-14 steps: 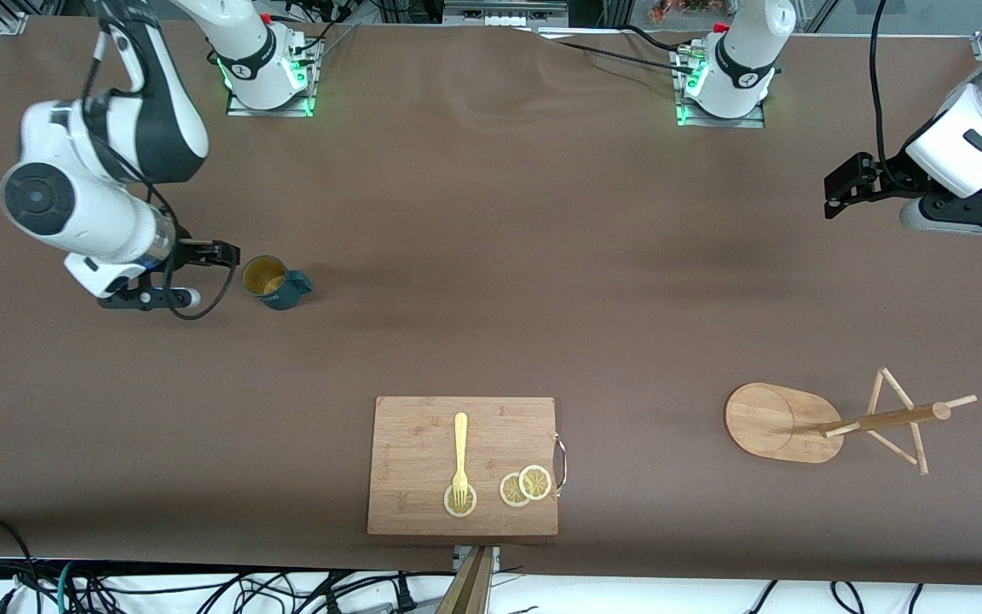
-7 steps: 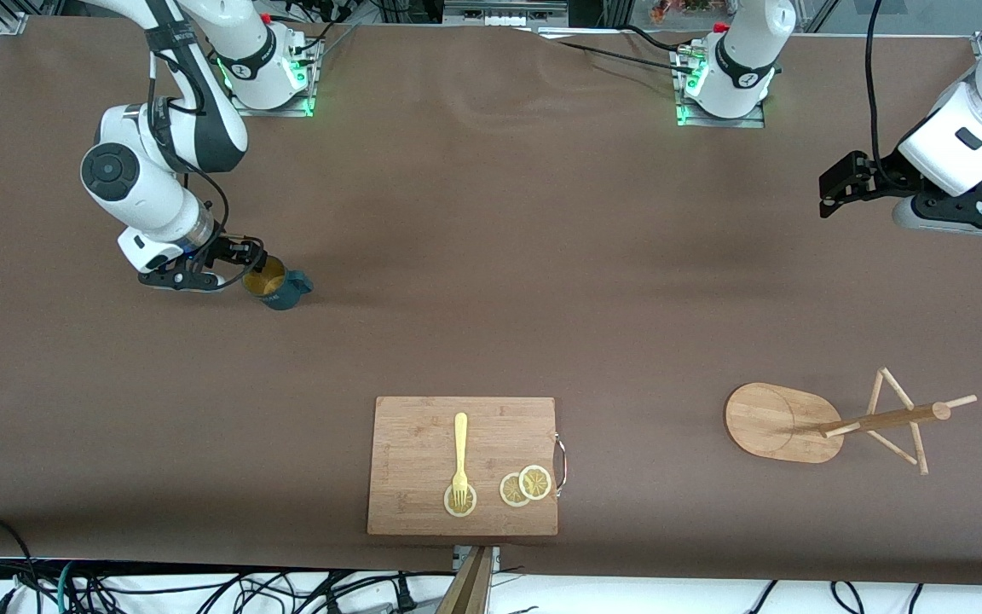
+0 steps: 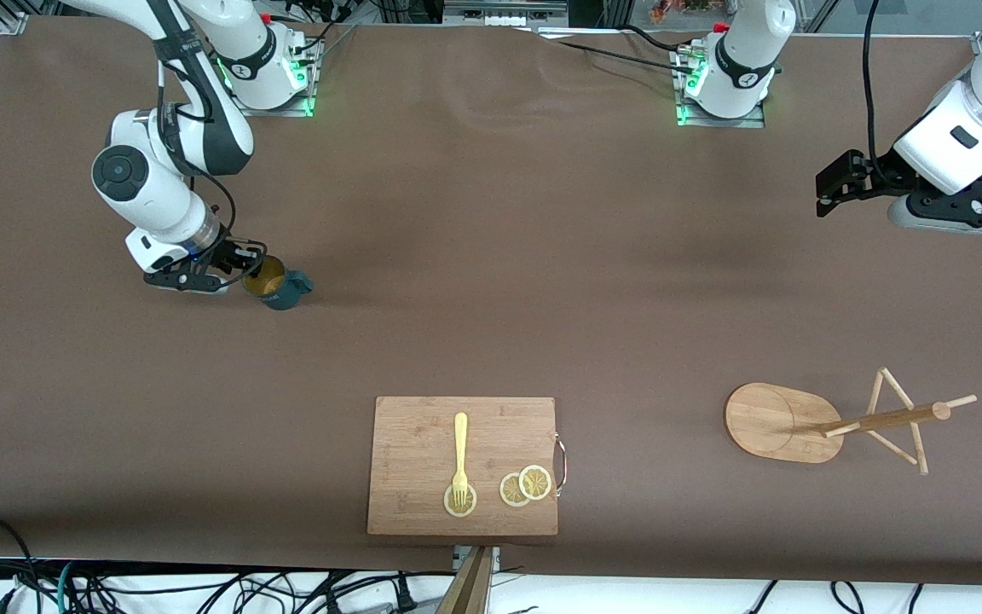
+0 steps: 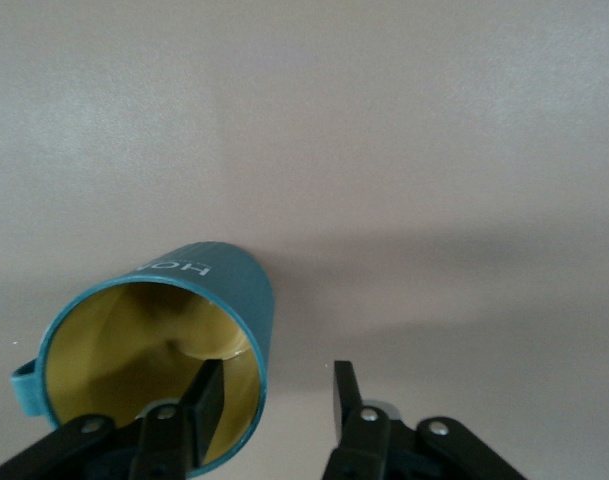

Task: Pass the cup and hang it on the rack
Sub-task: 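Grasp the mug rim with the right gripper and slide it toward the table middle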

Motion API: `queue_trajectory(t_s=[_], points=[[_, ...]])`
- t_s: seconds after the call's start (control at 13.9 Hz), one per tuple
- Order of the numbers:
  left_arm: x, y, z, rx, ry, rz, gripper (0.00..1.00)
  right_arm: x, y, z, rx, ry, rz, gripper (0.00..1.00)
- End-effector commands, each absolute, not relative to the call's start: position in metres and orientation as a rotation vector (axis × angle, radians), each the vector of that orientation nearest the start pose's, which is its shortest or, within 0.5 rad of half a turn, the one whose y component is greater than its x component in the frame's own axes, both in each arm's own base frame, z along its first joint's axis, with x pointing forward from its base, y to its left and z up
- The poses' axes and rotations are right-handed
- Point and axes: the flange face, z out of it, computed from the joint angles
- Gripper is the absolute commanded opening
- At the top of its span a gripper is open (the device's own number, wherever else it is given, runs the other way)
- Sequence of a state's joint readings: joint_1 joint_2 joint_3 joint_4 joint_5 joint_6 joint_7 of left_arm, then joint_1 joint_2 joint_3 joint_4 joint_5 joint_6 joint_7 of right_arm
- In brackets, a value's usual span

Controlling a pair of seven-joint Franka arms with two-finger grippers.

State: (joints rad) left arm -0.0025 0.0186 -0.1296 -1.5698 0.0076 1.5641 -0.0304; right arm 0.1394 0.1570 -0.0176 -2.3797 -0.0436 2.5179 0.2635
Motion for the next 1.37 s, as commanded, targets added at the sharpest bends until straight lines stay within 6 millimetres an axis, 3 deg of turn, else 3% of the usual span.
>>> queue_trajectory(t_s=[0.0, 0.29, 0.5, 0.65, 0.79, 0.93, 1.08, 1.29], points=[[0.554, -0.071, 0.623, -3.133, 0.171, 0.031, 1.00, 0.497, 0.062, 0.253, -3.165, 0.179, 0.011, 0.00], [0.554, -0.072, 0.624, -3.133, 0.171, 0.028, 1.00, 0.506, 0.067, 0.269, -3.164, 0.142, -0.018, 0.00], [0.554, -0.071, 0.623, -3.135, 0.171, 0.031, 1.00, 0.535, 0.080, 0.320, -3.178, 0.125, 0.061, 0.00], [0.553, -0.073, 0.624, -3.134, 0.176, 0.029, 1.00, 0.561, 0.108, 0.368, -3.185, 0.084, 0.140, 0.00], [0.552, -0.078, 0.624, -3.132, 0.190, 0.026, 1.00, 0.587, 0.147, 0.406, -3.148, 0.103, 0.158, 0.00], [0.552, -0.080, 0.625, -3.134, 0.192, 0.026, 1.00, 0.610, 0.198, 0.424, -3.051, 0.207, 0.170, 0.00], [0.552, -0.078, 0.624, -3.134, 0.188, 0.031, 1.00, 0.615, 0.263, 0.416, -3.029, 0.311, 0.167, 0.00], [0.555, -0.068, 0.622, -3.136, 0.164, 0.029, 1.00, 0.616, 0.336, 0.406, -3.005, 0.432, 0.144, 0.00]])
